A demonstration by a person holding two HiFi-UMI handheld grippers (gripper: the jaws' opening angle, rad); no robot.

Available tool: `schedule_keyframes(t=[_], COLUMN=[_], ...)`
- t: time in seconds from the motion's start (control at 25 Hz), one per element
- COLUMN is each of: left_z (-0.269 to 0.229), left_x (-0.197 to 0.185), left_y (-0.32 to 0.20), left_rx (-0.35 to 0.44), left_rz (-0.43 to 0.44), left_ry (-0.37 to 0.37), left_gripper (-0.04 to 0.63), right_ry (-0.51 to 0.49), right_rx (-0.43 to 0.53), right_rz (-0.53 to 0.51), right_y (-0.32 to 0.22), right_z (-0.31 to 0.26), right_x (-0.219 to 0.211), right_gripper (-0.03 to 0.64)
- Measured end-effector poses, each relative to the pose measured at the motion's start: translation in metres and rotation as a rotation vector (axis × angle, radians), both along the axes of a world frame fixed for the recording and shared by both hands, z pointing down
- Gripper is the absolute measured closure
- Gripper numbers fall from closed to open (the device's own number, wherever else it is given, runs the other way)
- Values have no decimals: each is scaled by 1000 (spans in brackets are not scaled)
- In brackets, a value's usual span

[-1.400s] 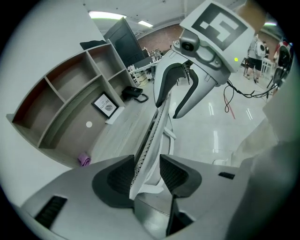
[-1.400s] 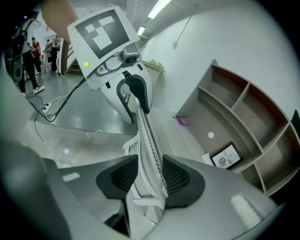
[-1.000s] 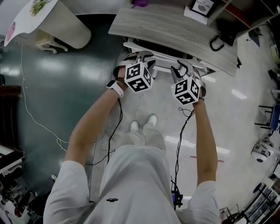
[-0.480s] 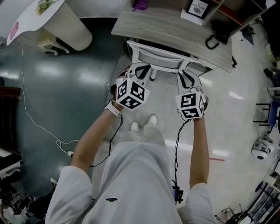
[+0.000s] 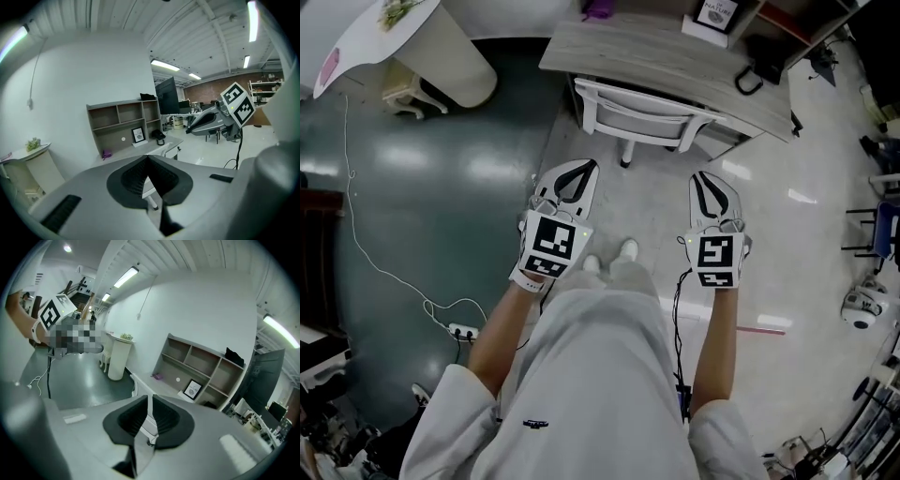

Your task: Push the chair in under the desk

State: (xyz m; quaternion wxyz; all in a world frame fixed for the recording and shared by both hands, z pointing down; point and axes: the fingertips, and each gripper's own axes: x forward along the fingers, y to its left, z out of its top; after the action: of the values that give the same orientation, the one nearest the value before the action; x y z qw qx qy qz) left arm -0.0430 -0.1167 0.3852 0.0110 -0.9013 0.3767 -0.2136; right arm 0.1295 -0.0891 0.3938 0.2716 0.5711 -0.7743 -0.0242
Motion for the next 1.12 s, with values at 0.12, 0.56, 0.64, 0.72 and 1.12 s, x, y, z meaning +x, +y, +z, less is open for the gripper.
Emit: schedule_keyframes(t=[0.12, 0.56, 0.64, 0.72, 1.12], left_z=[-8, -14, -17, -21, -23], left_x=[-18, -66, -69, -73, -85], left_y=[21, 73, 79, 84, 104], left_rx=[-7, -39, -31, -26, -44], left_rz=[-35, -77, -72, -65, -51], left_ry=[47, 151, 165, 184, 245], left_gripper=[588, 588, 588, 588, 588], right_ry=[-51, -154, -142, -144, -228], right_rx=[22, 81, 86, 95, 154], right_rz=[49, 105, 96, 93, 69], right_y=[26, 100, 109, 115, 132], right_z=[-8, -21, -23, -25, -40], right_x=[7, -32, -45, -55, -84], right_gripper=[574, 574, 574, 574, 574])
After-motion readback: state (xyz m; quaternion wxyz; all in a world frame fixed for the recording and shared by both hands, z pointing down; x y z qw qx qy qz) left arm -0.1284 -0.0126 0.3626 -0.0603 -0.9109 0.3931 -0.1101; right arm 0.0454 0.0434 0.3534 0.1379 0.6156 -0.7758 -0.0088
